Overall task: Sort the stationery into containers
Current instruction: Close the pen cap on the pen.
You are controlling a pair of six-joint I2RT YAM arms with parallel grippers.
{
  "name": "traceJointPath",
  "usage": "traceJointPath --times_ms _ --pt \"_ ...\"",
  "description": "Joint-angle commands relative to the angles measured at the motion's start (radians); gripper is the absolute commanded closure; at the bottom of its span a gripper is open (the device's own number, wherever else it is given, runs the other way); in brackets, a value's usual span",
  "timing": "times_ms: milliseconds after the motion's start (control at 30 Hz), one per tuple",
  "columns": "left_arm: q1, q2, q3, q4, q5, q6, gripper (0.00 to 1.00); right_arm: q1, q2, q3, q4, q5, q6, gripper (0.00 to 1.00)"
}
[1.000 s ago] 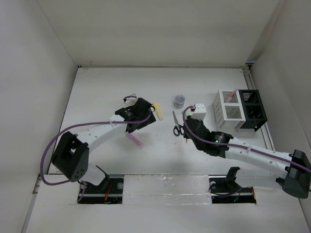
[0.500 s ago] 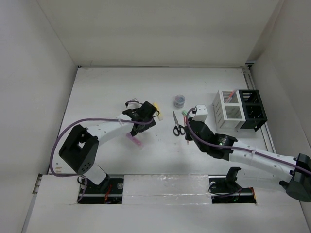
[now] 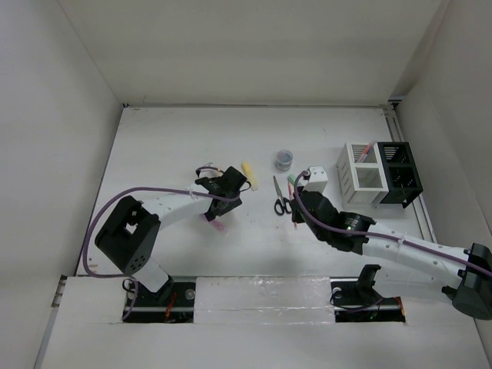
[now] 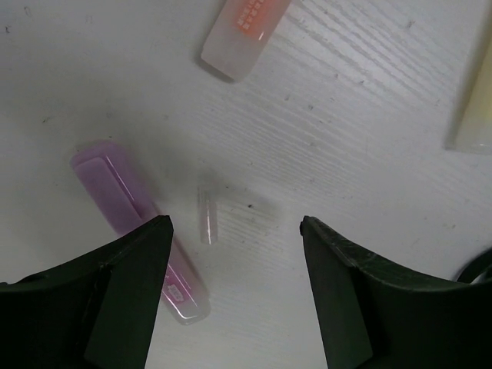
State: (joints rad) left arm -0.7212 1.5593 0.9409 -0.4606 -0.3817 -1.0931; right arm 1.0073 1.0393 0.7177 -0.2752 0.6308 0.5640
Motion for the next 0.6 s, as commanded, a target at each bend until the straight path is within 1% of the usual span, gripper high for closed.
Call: traceJointPath --times_ms 0,133,167,233,300,400,567 --pt "-0.006 0.014 -0.027 -0.01 -0.036 -0.037 0.36 -0.004 -0.01 -0.006 0.057 -0.013 -0.012 1.0" --pt "-0.006 0.025 -0.036 -0.001 -0.036 -0.037 0.36 -0.004 -0.01 -0.006 0.067 -0.013 -0.012 1.0" --pt "-0.006 0.025 -0.036 -0.001 -0.036 -0.047 0.41 -0.004 -0.001 -0.006 0.067 -0.013 -0.012 1.0" --pt "-0.006 0.035 -0.036 -0.001 -0.036 -0.047 0.43 -0.004 -0.001 -0.006 0.067 -0.013 -0.012 1.0" --pt "-0.006 0.044 -0.036 -0.001 -0.036 -0.047 0.49 -0.004 -0.001 -0.006 0.067 -0.013 -0.012 1.0" --pt "-0.006 0.044 -0.045 0.01 -0.036 -0.047 0.5 -0.004 -0.001 -0.006 0.067 -0.013 -0.012 1.0" --pt "-0.006 0.053 -0.045 0.01 -0.036 -0.047 0.65 -0.004 -0.001 -0.006 0.067 -0.013 -0.012 1.0"
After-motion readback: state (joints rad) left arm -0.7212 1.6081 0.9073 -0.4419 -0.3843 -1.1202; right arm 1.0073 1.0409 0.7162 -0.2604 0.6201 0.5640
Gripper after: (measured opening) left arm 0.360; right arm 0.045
